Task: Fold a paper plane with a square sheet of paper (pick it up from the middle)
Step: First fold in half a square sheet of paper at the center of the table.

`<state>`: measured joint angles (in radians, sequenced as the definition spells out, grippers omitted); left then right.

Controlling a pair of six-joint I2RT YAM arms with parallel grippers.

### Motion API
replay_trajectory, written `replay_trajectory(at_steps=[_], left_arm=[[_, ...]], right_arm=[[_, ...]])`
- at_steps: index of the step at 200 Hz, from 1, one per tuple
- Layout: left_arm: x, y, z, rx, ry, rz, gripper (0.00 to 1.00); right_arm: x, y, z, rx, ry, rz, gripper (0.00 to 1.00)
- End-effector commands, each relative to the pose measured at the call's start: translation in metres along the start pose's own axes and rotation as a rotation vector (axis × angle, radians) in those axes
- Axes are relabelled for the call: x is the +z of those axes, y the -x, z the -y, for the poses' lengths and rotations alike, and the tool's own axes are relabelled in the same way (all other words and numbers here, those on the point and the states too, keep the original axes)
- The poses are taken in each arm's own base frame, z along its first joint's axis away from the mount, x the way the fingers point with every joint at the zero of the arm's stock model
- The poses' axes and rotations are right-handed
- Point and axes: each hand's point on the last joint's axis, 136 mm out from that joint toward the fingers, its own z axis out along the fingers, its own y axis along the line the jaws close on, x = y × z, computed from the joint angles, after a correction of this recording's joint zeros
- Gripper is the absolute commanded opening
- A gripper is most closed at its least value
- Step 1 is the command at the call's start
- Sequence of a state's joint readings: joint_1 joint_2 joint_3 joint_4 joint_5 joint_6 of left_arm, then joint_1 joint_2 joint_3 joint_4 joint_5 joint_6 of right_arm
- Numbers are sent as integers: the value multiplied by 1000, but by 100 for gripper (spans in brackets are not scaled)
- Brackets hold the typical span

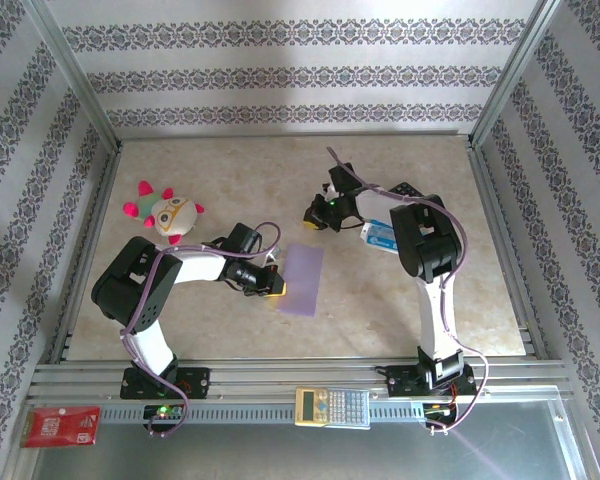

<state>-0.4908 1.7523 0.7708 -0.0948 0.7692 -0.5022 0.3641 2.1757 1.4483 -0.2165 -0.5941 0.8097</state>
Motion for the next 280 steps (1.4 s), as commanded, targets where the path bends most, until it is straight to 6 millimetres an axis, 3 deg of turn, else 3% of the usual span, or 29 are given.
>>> replay_trajectory(at_steps=[1, 38, 65, 80, 103, 144, 182, 223, 280], left_arm=[[8, -26, -30, -139, 120, -42, 12], [-14, 9, 12, -124, 12, 109, 37], [-33, 21, 14, -144, 15, 199, 45], [-40, 23, 11, -172, 8, 236, 40], [-46, 25, 6, -209, 14, 280, 20], [-40, 36, 10, -222, -22, 291, 2], [-30, 53, 12, -212, -20, 288, 0], [-18, 71, 11, -205, -21, 278, 0], [2, 63, -5, -234, 0, 207, 0]], right_arm=[[-30, -18, -29, -152, 52, 27, 0], [-50, -71, -14, -220, 39, 0, 0], [-48, -102, -24, -303, 61, -18, 2], [-38, -112, -37, -332, 99, -47, 2], [-19, -116, -52, -348, 137, -74, 1], [11, -106, -45, -321, 130, -109, 0], [26, -106, -16, -281, 84, -135, 0], [27, -109, 13, -250, 35, -138, 0], [28, -110, 29, -224, -2, -136, 0]])
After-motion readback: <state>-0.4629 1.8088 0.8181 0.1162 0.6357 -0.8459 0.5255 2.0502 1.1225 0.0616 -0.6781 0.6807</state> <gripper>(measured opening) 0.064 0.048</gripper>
